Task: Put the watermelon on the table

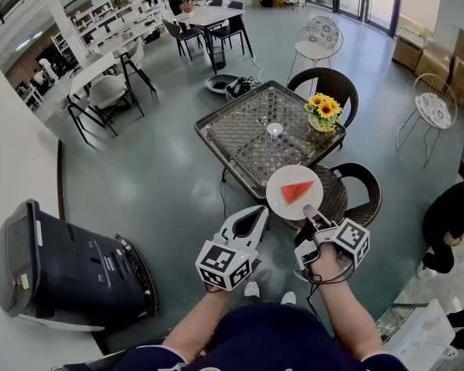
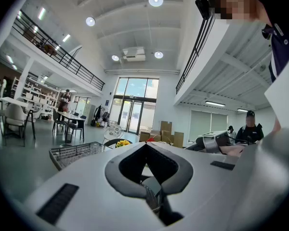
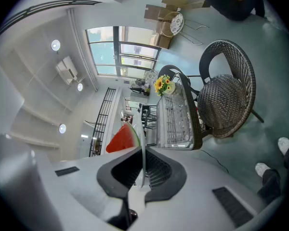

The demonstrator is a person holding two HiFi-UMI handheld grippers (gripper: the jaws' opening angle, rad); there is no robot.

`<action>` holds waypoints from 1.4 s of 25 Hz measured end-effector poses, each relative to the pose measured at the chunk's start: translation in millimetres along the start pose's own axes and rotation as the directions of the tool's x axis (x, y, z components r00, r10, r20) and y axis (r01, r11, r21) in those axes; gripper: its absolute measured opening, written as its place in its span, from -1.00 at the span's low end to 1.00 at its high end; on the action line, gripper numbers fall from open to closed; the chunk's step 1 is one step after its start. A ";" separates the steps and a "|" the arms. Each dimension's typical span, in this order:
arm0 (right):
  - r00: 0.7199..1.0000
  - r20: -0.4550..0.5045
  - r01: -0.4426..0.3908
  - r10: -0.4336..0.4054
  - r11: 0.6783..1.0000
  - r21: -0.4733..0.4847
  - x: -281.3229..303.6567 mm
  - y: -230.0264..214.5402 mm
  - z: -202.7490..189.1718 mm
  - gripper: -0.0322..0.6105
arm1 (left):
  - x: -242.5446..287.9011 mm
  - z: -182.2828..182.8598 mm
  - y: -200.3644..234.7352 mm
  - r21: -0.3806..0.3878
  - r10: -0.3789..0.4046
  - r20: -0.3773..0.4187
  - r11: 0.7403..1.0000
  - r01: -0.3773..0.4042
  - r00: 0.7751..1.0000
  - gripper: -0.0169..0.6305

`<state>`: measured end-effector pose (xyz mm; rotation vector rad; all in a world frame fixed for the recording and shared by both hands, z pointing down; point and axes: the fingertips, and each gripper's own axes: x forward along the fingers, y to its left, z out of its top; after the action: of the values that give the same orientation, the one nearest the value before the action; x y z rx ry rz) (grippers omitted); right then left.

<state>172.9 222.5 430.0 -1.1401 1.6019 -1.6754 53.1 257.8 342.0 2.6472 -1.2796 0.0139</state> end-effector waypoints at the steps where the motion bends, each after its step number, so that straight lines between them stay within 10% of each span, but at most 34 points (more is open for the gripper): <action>1: 1.000 0.000 0.004 -0.004 1.000 -0.006 -0.6 -0.7 -0.2 -0.87 | -0.7 -0.4 0.1 0.000 -0.001 0.000 1.000 0.001 1.000 -0.93; 35: 0.998 0.064 0.001 -0.002 1.000 0.014 30.0 4.5 -25.5 -0.87 | -12.0 -6.0 42.8 -0.009 -0.068 -0.029 0.998 0.068 0.997 -0.93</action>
<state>135.7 209.4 433.4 -1.1760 1.5486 -1.6319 12.8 242.3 354.2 2.6724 -1.1775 0.0372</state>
